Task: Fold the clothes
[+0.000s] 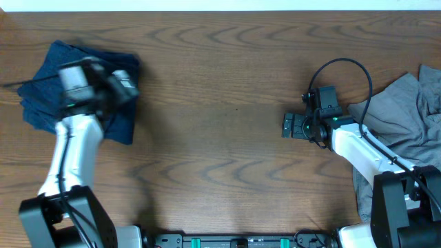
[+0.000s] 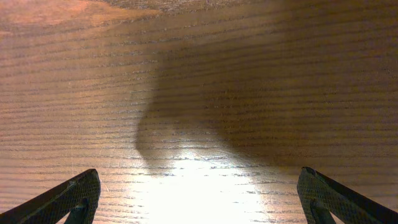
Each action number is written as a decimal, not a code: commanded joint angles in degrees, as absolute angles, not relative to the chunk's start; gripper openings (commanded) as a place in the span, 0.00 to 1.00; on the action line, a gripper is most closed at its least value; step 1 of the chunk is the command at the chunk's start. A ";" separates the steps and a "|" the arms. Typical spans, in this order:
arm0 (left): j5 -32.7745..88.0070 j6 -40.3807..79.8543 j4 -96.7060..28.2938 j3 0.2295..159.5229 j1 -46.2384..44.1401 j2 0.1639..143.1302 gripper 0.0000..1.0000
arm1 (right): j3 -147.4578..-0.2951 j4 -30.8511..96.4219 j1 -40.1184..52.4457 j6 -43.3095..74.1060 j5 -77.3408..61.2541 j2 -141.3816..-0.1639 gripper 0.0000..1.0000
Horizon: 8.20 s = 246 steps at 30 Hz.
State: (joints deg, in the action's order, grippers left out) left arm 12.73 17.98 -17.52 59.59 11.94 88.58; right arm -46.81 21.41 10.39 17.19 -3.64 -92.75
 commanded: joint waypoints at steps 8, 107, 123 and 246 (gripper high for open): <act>13.50 13.78 -33.41 60.12 -11.99 94.21 0.98 | -47.05 23.38 10.13 21.04 -7.88 -92.73 0.99; -9.69 19.35 -47.29 51.81 -27.46 40.38 0.98 | -3.84 12.64 1.34 0.14 -1.74 -0.36 0.99; -9.69 19.35 -47.29 51.81 -27.46 40.38 0.98 | -3.84 12.64 1.34 0.14 -1.76 -0.38 0.99; -6.22 -2.74 -3.62 0.23 -2.15 0.23 0.98 | -4.01 13.08 1.52 0.14 -1.74 -1.32 0.99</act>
State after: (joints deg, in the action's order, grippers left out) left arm -6.15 -1.80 -1.30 1.34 -2.39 0.62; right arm -3.90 12.58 1.93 0.91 -1.54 -1.50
